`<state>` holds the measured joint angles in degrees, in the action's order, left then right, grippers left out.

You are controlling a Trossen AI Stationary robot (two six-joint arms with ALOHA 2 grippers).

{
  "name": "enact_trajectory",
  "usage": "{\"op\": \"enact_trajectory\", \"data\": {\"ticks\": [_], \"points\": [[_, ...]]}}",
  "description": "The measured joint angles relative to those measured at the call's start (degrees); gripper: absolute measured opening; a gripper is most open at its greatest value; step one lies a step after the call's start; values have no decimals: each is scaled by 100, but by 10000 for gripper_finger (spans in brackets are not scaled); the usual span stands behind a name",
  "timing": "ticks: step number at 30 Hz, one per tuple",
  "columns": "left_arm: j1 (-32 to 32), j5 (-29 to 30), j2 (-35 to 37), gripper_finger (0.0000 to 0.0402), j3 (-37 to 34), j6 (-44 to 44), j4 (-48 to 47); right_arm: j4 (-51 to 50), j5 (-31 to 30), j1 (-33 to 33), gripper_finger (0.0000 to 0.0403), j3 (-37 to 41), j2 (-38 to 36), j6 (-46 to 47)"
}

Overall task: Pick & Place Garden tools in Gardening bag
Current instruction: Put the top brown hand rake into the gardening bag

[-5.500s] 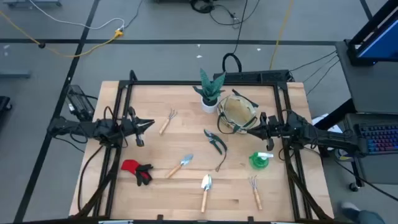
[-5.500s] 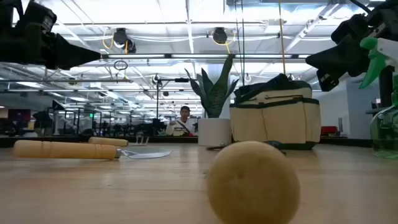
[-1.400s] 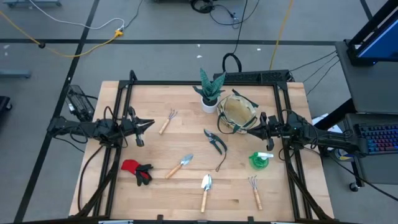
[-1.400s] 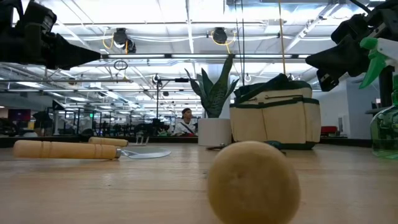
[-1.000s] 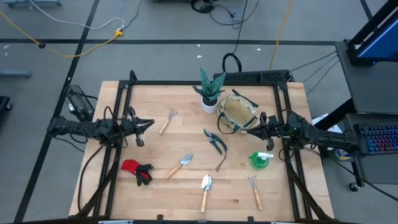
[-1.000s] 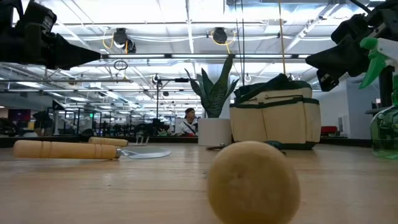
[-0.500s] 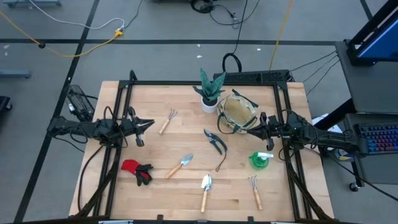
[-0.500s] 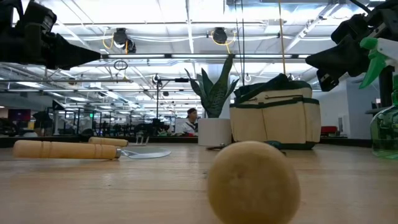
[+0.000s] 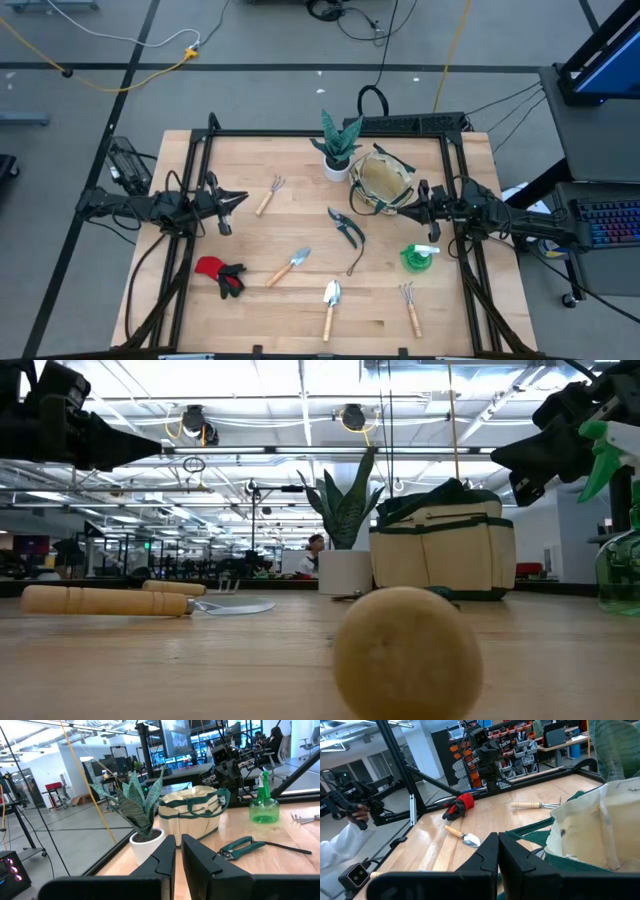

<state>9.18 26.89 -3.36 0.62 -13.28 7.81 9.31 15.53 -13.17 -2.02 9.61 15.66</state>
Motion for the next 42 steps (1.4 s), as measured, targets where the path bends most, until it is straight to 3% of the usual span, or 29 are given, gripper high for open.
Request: {"op": "enact_trajectory", "data": {"ticks": [6, 14, 18, 29, 35, 42], "points": [[1, 0, 0, 37, 0, 21, 2, 40, -146, -1, 0, -2, 0, -322], [-1, -184, 0, 37, 0, 340, 21, 980, -1696, 0, 0, -2, 33, -1439], [1, -186, 0, 37, 0, 743, 22, 1526, -1850, -2, 4, 0, 162, -1755], [-1, -126, -2, 40, 0, 747, 333, 2336, -1845, -2, 107, 0, 895, -1462], [1, -99, 0, 98, 0, 603, 633, 3110, -1842, -2, 146, 0, 1300, -1474], [-15, -26, -68, 178, 0, 1104, 878, 3557, -1845, -2, 145, -2, 1689, -1480]]}}
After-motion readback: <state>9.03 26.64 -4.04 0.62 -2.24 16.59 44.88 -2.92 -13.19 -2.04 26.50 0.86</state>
